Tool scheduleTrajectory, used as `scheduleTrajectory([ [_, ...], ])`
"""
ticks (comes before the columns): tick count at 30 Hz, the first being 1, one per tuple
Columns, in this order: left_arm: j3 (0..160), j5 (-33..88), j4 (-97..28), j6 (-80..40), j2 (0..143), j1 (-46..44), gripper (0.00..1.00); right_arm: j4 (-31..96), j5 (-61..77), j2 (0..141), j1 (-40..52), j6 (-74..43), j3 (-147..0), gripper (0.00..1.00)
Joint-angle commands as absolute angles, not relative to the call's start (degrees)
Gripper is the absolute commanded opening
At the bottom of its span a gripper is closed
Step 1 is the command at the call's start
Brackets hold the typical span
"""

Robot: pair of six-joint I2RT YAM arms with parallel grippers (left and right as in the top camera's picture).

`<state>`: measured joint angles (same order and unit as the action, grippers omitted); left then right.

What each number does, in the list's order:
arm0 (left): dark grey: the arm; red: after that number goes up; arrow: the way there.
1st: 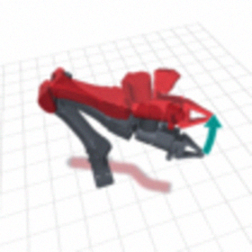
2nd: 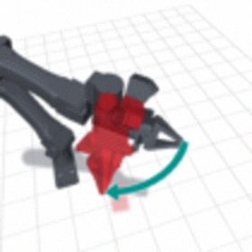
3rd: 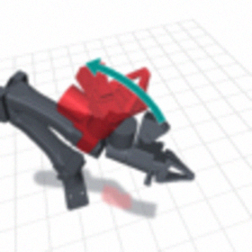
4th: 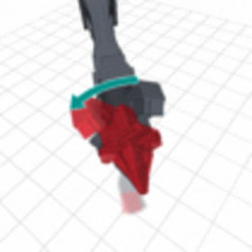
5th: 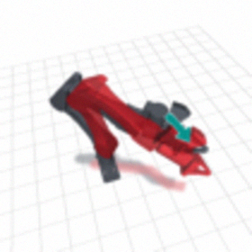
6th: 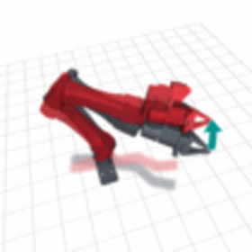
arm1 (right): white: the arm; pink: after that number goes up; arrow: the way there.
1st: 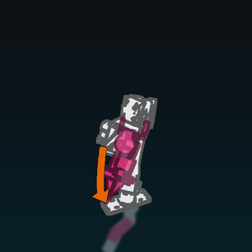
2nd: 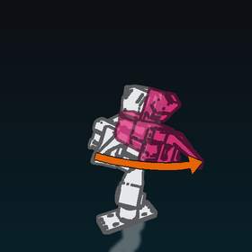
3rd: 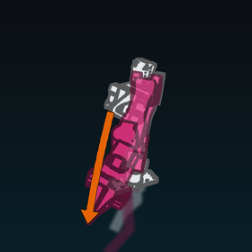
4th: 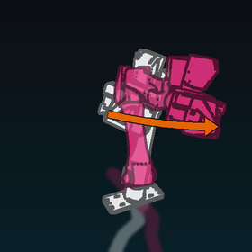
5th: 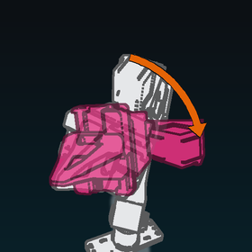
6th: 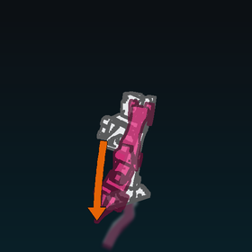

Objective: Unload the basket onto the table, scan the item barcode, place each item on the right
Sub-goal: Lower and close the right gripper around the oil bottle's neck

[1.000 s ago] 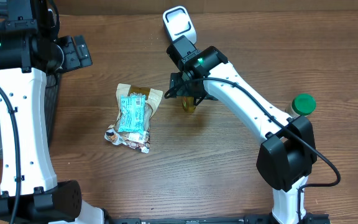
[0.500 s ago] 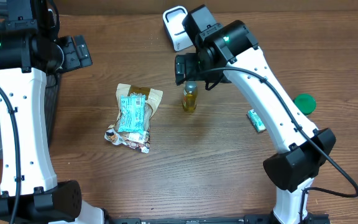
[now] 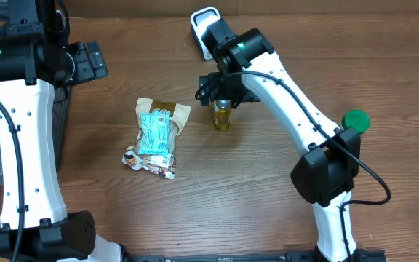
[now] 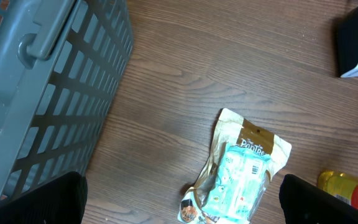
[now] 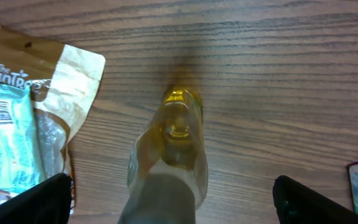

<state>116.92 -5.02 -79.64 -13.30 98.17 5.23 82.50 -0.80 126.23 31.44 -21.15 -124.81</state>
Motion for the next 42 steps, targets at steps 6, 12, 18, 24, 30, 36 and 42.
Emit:
scheduleTrajectory([
  [6,117.05,-5.28,-79.46,-13.04,98.89,4.49,1.00,82.35,-1.37,128.84,31.79,-19.84,-124.18,0.91],
  [12,117.05,-5.30,-79.46,-13.04,98.89,4.51,1.00,82.59,-1.39,128.92,32.18,-19.84,-124.11,0.62],
  [18,117.05,-5.30,-79.46,-13.04,98.89,4.49,1.00,83.31,-1.39,128.95,32.18,-19.84,-124.11,0.48],
  [24,117.05,-5.30,-79.46,-13.04,98.89,4.49,1.00,84.77,-1.37,128.92,32.18,-19.94,-124.14,0.36],
  [30,117.05,-5.30,-79.46,-13.04,98.89,4.49,1.00,89.17,-1.32,128.40,32.18,-22.70,-124.14,0.35],
  [36,117.05,-5.28,-79.46,-13.04,98.89,4.47,1.00,89.97,-0.51,126.93,32.18,-22.72,-124.14,0.38],
  [42,117.05,-5.30,-79.46,-13.04,98.89,4.49,1.00,88.47,1.58,126.54,32.05,-22.65,-124.14,0.40],
])
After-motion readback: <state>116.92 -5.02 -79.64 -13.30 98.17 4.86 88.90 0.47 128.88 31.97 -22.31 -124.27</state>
